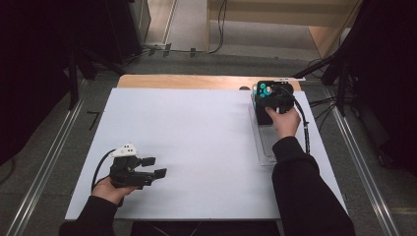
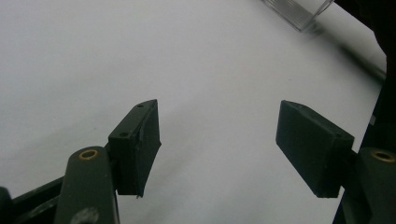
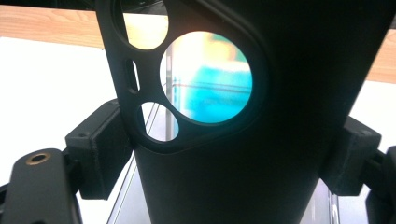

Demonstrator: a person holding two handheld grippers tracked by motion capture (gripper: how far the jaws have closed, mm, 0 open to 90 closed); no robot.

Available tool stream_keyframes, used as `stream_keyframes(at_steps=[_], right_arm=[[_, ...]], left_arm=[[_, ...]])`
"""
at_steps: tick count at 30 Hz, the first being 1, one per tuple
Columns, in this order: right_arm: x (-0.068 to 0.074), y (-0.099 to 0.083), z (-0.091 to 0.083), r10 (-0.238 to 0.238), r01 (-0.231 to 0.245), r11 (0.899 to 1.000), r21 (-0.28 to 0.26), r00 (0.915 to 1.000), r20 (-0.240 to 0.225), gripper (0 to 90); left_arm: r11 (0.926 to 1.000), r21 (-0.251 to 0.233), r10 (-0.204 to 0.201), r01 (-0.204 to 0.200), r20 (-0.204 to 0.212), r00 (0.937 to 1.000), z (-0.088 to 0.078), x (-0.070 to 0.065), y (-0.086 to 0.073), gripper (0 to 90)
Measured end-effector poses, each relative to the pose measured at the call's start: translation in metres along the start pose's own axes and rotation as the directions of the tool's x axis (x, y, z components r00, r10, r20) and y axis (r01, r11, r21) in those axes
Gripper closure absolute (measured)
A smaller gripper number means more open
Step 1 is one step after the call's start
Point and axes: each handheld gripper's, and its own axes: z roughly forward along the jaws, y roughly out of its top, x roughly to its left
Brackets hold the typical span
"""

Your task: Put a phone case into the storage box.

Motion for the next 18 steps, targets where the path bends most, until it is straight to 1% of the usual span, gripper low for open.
stream_keyframes(at_steps=[2, 7, 9, 11, 12, 15, 16, 17, 18], right_arm=[[0.0, 0.002, 0.003, -0.005, 0.005, 1.0, 0.006, 1.0, 0.008, 14.5], [0.0, 0.007, 0.008, 0.009, -0.009, 1.0, 0.007, 0.9998, 0.017, 14.4], [0.001, 0.009, 0.01, 0.003, -0.003, 1.0, 0.012, 0.9997, 0.025, 14.3], [0.002, 0.01, 0.012, -0.006, 0.006, 1.0, 0.006, 0.9995, 0.031, 14.1], [0.003, 0.01, 0.013, -0.002, 0.002, 1.0, 0.002, 0.9995, 0.031, 13.9], [0.006, 0.01, 0.015, -0.018, 0.018, 1.0, 0.004, 0.9987, 0.048, 13.2], [0.006, 0.01, 0.015, -0.015, 0.015, 1.0, 0.001, 0.9987, 0.048, 11.1], [0.006, 0.01, 0.015, -0.014, 0.014, 1.0, -0.005, 0.9995, 0.03, 9.6], [0.006, 0.01, 0.014, -0.01, 0.011, 1.0, -0.013, 0.9997, 0.022, 9.5]], left_arm=[[1.0, 0.005, 0.002, -0.002, -0.002, 1.0, 0.0, 0.0, 0.0, 30.7], [1.0, 0.002, 0.001, -0.001, 0.0, 1.0, 0.001, 0.0, 0.0, 30.7], [1.0, 0.005, 0.001, -0.001, 0.0, 1.0, 0.001, 0.0, 0.0, 30.7], [1.0, 0.006, 0.001, -0.001, 0.002, 1.0, 0.001, 0.0, 0.0, 30.7], [1.0, 0.007, 0.001, -0.002, 0.002, 1.0, 0.001, 0.0, 0.001, 30.7], [1.0, 0.007, 0.004, -0.004, 0.004, 1.0, 0.001, -0.001, 0.0, 30.7], [1.0, 0.007, 0.004, -0.004, 0.004, 1.0, 0.001, -0.001, 0.0, 30.7], [0.9999, 0.01, 0.003, -0.003, 0.005, 1.0, 0.001, 0.0, 0.0, 30.7], [0.9999, 0.01, 0.002, -0.002, 0.003, 1.0, 0.002, 0.0, 0.0, 30.7]])
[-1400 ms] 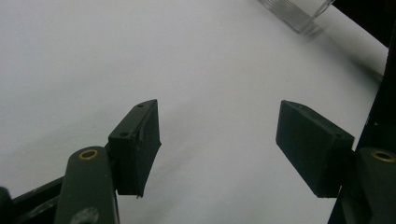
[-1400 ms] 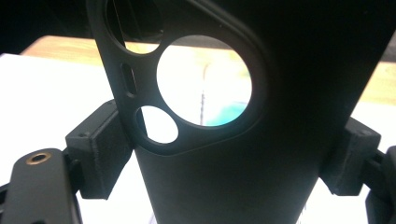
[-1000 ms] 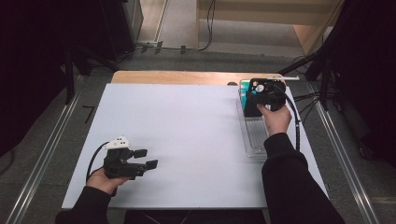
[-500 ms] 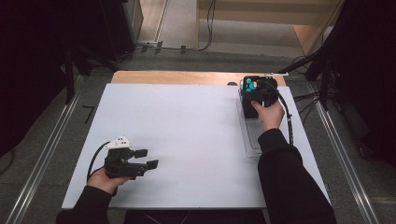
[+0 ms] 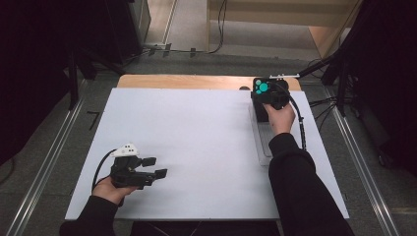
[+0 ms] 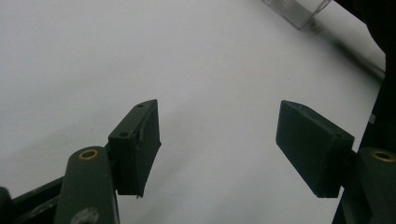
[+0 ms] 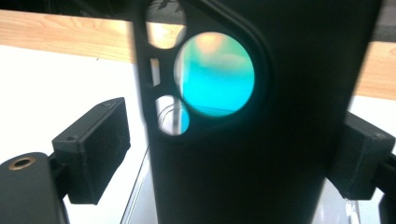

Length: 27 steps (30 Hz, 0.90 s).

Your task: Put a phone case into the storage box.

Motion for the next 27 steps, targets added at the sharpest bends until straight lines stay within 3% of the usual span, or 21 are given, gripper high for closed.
stream_keyframes(at_steps=[3, 11, 21, 27], right_arm=[[0.0, 0.001, -0.001, -0.019, 0.019, 1.0, -0.021, 0.9995, 0.025, 0.0], [-0.002, 0.0, -0.004, -0.011, 0.011, 1.0, 0.007, 0.9999, 0.002, 0.0], [0.014, 0.006, -0.025, -0.037, 0.037, 0.999, 0.003, 0.999, -0.027, 0.0], [0.022, 0.006, -0.032, -0.043, 0.045, 0.999, 0.028, 0.9961, -0.076, 0.0]], left_arm=[[1.0, 0.0, -0.001, 0.001, 0.0, 1.0, 0.0, 0.0, 0.0, 30.6], [1.0, 0.002, 0.002, -0.002, 0.002, 1.0, 0.001, 0.0, 0.0, 30.6], [1.0, 0.003, 0.003, -0.003, -0.002, 1.0, 0.001, 0.0, 0.0, 30.6], [1.0, -0.001, -0.003, 0.003, -0.001, 1.0, 0.0, 0.0, 0.001, 30.7]])
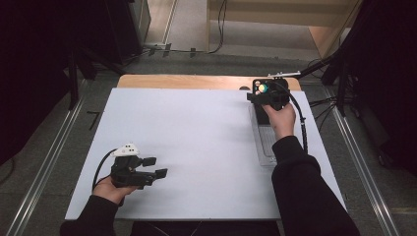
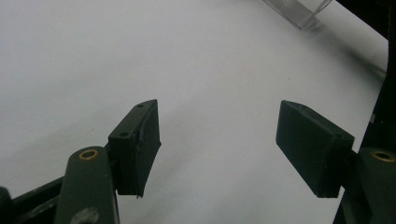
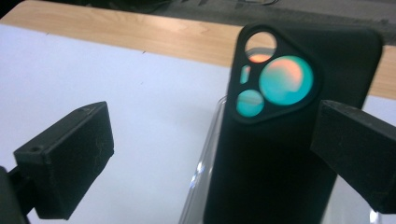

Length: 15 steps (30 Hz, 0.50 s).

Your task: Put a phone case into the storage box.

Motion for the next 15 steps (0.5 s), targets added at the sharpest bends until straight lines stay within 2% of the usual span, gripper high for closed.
stream_keyframes(at_steps=[6, 11, 15], right_arm=[[0.015, -0.002, -0.01, -0.048, 0.049, 0.999, 0.012, 0.9975, -0.052, 0.0], [0.028, -0.004, -0.019, -0.075, 0.077, 0.997, 0.012, 0.9895, -0.124, 0.0], [0.036, -0.009, -0.021, -0.054, 0.061, 0.998, 0.034, 0.9822, -0.18, 0.0]], left_arm=[[1.0, 0.002, 0.001, -0.001, -0.001, 1.0, 0.0, 0.001, 0.0, 30.6], [1.0, -0.001, 0.006, -0.006, 0.001, 1.0, -0.001, 0.001, 0.001, 30.6], [1.0, -0.002, 0.008, -0.008, 0.006, 0.9999, -0.001, 0.001, 0.002, 30.6]])
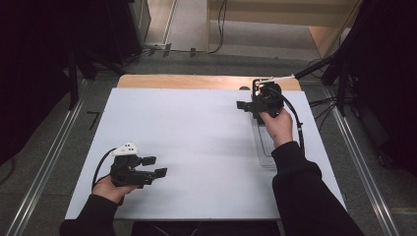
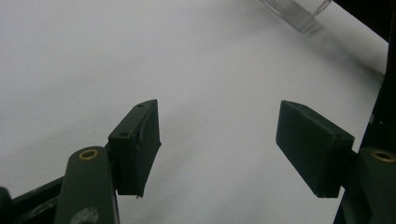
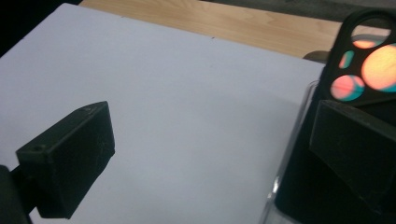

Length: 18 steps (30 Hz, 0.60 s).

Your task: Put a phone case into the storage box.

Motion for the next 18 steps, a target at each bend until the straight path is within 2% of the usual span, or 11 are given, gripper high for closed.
stream_keyframes(at_steps=[5, 7, 18], right_arm=[[0.013, -0.006, -0.002, -0.02, 0.021, 0.999, 0.033, 0.9994, -0.029, 1.2], [0.019, -0.009, -0.004, -0.032, 0.033, 0.999, 0.037, 0.9991, -0.03, 12.0], [0.045, -0.026, -0.006, -0.081, 0.091, 0.991, 0.094, 0.9911, -0.105, 13.6]], left_arm=[[1.0, -0.001, 0.006, -0.006, 0.005, 1.0, 0.001, 0.001, 0.002, 30.7], [1.0, -0.002, 0.007, -0.007, 0.009, 0.9999, 0.001, 0.001, 0.003, 30.6], [0.9998, 0.002, 0.02, -0.02, 0.027, 0.9994, 0.007, 0.001, 0.009, 30.7]])
